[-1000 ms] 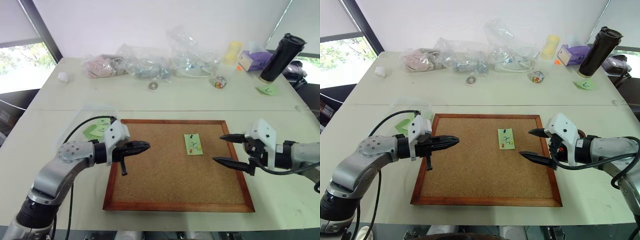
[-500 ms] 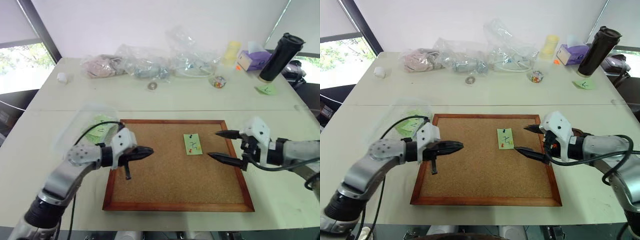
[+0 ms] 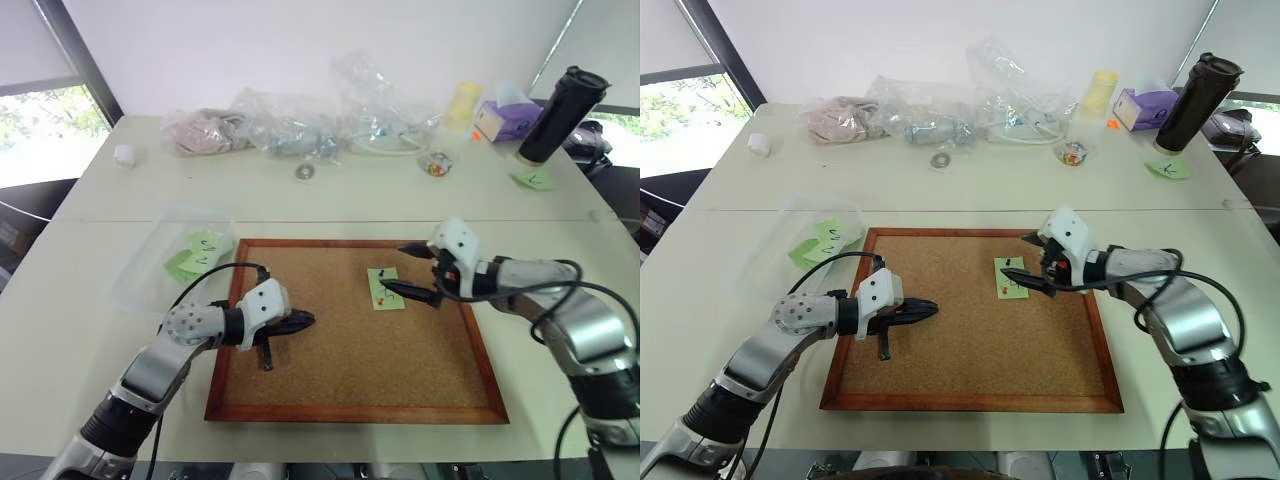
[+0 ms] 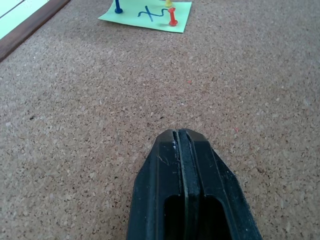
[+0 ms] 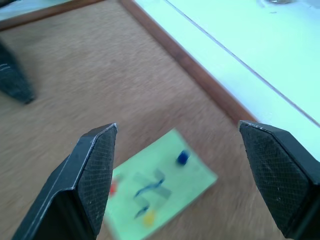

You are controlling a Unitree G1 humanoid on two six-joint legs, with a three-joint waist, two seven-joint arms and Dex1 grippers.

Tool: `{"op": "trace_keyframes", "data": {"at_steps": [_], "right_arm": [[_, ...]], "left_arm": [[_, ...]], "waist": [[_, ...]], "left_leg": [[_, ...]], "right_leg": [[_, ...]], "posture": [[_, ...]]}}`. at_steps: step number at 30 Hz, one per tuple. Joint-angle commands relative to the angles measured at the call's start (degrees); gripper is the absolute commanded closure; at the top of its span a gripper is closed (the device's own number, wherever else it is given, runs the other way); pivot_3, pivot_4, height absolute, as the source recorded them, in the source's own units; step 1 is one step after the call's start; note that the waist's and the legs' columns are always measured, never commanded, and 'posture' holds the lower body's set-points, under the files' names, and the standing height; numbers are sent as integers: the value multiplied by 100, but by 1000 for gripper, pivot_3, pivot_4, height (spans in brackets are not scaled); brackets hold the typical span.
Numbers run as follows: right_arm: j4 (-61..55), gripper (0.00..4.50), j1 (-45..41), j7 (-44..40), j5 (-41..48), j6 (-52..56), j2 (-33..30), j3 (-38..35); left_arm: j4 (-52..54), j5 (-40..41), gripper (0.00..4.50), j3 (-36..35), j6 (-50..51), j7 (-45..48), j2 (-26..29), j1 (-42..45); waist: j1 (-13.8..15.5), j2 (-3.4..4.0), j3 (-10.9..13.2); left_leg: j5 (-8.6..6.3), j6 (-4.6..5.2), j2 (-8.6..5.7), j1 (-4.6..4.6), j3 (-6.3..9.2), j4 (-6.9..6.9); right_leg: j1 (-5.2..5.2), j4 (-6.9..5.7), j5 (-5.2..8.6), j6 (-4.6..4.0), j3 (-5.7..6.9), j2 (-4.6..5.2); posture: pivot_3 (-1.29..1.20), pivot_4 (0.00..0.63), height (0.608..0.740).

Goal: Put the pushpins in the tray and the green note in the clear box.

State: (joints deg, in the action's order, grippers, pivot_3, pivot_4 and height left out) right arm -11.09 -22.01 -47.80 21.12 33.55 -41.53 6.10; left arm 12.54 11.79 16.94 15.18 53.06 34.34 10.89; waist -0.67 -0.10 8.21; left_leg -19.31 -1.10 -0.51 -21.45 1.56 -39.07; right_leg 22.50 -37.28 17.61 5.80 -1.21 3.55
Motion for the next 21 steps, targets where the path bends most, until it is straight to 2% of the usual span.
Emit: {"op": "trace_keyframes", "data": {"at_steps": [1, 12, 15, 21], "right_arm": [[303, 516, -232, -70, -224, -225, 149, 144], [1080, 516, -326, -255, -665, -621, 337, 353], [1193, 1347, -316, -255, -757, -706, 399, 378], [1229, 4270, -332, -275, -823, -744, 517, 345]], "left_arm": [[-83, -158, 4468, -7, 80, -32, 77, -107], [150, -173, 4468, -37, 182, -155, 133, -204], [130, -170, 4500, -50, 166, -168, 142, -205], [125, -177, 4500, -24, 137, -172, 147, -230]], "waist": [[1, 1, 0], [-13, 1, 0], [-15, 1, 0], [-16, 1, 0]], "left_leg": [[0, 0, 0, -2, 1, 0], [0, 0, 0, 0, 0, 1], [0, 0, 0, -1, 0, 1], [0, 0, 0, -1, 0, 2]], "right_leg": [[1, 0, 0, 0, 0, 0], [2, -2, 0, 0, 0, 1], [5, -4, 0, 0, 0, 1], [4, -5, 0, 0, 0, 1]], "posture": [[0, 150, 740], [0, 150, 740], [0, 150, 740], [0, 150, 740]]}}
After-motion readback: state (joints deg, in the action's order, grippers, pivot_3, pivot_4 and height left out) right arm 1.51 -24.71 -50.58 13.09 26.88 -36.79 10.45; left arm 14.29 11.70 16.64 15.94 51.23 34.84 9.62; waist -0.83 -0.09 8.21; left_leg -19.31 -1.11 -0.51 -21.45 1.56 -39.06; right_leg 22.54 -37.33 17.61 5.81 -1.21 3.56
